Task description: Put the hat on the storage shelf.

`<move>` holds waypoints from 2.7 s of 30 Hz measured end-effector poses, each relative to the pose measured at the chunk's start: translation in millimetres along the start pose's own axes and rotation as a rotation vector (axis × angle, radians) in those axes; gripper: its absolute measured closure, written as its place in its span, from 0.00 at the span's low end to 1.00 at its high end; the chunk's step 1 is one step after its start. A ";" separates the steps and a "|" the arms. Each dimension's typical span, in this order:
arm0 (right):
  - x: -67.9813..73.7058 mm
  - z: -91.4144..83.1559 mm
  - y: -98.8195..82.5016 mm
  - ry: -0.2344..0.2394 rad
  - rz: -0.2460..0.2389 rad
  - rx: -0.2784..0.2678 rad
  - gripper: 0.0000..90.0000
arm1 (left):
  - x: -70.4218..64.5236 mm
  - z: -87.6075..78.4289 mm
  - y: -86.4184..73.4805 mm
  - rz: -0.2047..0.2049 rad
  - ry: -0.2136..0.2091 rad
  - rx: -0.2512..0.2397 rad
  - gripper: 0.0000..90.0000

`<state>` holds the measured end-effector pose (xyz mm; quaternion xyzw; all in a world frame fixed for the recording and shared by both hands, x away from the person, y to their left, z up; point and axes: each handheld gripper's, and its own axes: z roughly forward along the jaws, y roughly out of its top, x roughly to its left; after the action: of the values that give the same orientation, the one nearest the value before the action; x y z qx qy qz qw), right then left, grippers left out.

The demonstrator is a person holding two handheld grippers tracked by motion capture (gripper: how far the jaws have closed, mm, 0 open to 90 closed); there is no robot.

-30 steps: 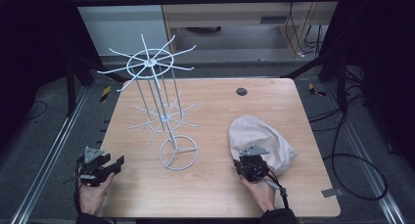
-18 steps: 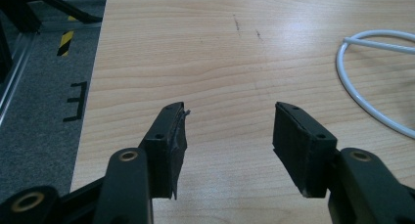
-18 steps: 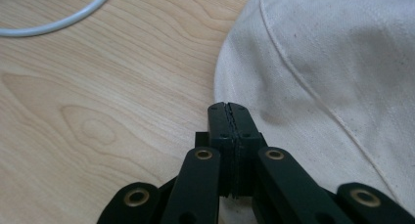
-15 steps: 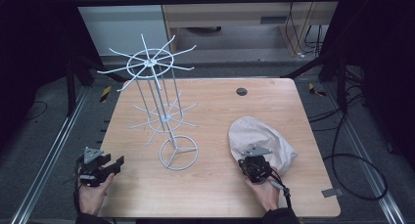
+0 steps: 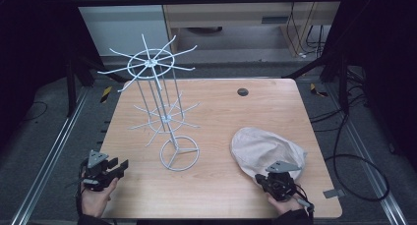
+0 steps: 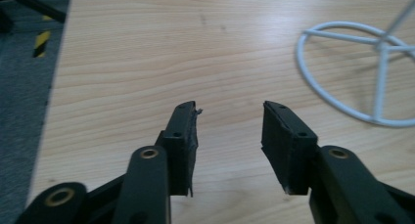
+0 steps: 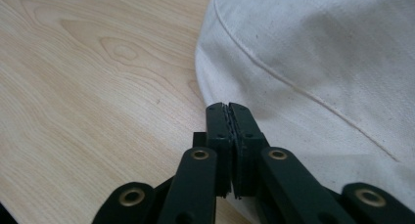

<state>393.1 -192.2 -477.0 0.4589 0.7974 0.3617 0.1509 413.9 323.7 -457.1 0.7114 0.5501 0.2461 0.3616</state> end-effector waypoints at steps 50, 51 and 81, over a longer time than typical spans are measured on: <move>-57.6 -55.3 -19.9 -0.415 0.245 -0.163 0.56 | -228.0 112.6 74.1 0.250 -0.346 -0.031 0.53; -58.9 -53.7 -20.1 -0.415 0.249 -0.156 0.57 | -233.8 121.9 76.7 0.254 -0.358 -0.020 0.52; -67.3 -27.2 -11.4 -0.362 0.212 -0.116 0.89 | -276.4 180.8 86.0 0.269 -0.471 0.073 0.63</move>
<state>406.4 -264.3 -472.5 0.5881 0.6826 0.3323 0.2789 525.5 2.6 -488.1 0.8283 0.3596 0.0997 0.4178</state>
